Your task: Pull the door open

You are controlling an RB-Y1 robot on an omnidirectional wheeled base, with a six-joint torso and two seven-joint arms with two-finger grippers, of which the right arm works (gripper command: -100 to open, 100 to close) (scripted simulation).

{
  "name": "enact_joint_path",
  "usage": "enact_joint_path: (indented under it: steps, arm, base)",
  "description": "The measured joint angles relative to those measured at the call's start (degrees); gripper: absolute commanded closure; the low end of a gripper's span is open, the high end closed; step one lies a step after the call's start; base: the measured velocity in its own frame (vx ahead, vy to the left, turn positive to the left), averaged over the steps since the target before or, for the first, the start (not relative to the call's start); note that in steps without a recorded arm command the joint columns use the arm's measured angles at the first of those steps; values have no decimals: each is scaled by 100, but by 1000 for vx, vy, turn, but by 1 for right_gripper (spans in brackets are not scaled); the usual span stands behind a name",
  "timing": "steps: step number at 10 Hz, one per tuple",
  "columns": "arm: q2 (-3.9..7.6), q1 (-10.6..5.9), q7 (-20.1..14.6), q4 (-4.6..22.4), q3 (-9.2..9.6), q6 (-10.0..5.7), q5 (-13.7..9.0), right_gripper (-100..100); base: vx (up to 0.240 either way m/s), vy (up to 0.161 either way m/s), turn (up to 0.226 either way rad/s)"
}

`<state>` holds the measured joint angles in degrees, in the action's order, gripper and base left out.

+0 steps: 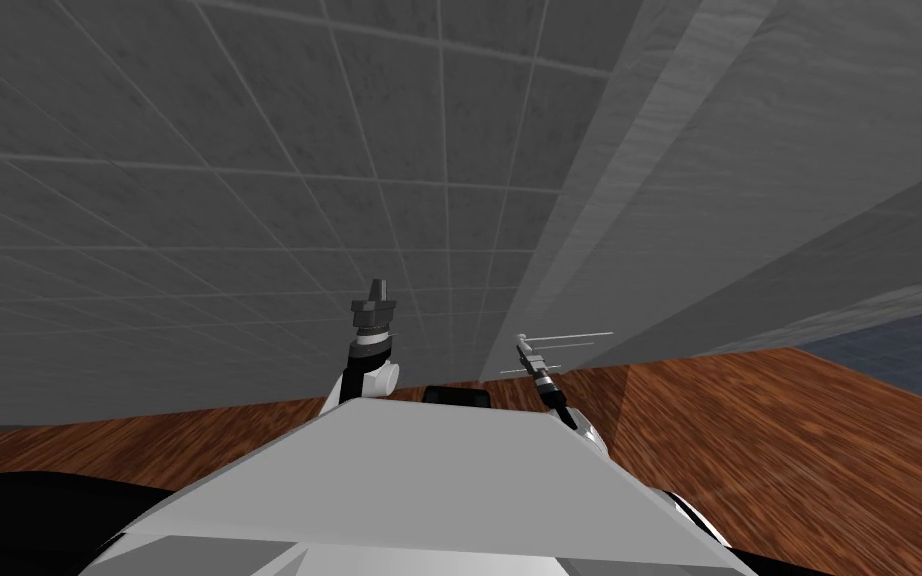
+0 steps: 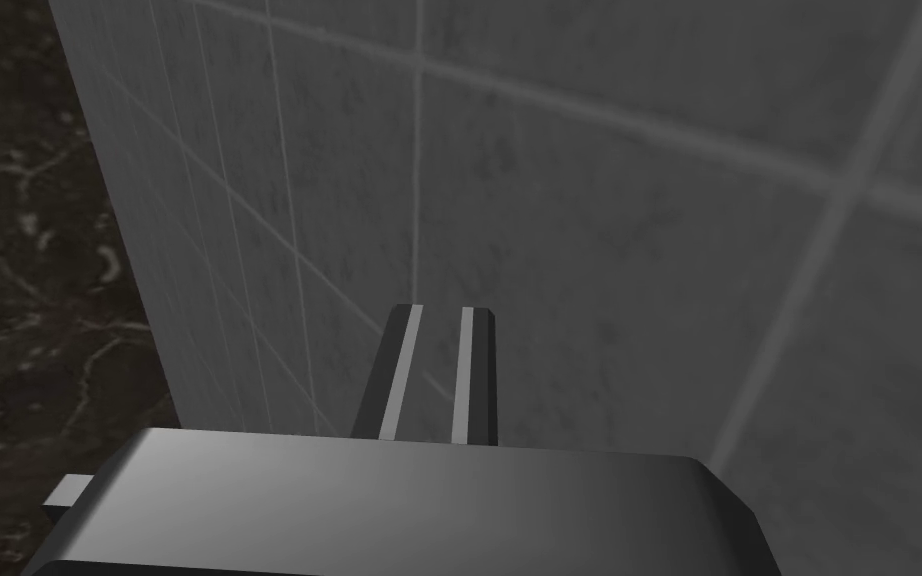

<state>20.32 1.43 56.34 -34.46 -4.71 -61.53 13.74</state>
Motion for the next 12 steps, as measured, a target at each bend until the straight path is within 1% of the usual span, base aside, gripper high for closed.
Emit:
enact_joint_path:
  steps: [4, 8, 12]
  arm:
    - [3, -12, -622, -35, 30, 49, -188, 100]
    - [3, -43, -1127, -8, 58, 67, -337, 100]
    - [5, -32, -1691, -61, 93, 123, -521, 100]
  base:
    - [-38, -20, 64]
    - [-34, -16, 59]
    - [-42, -23, 80]
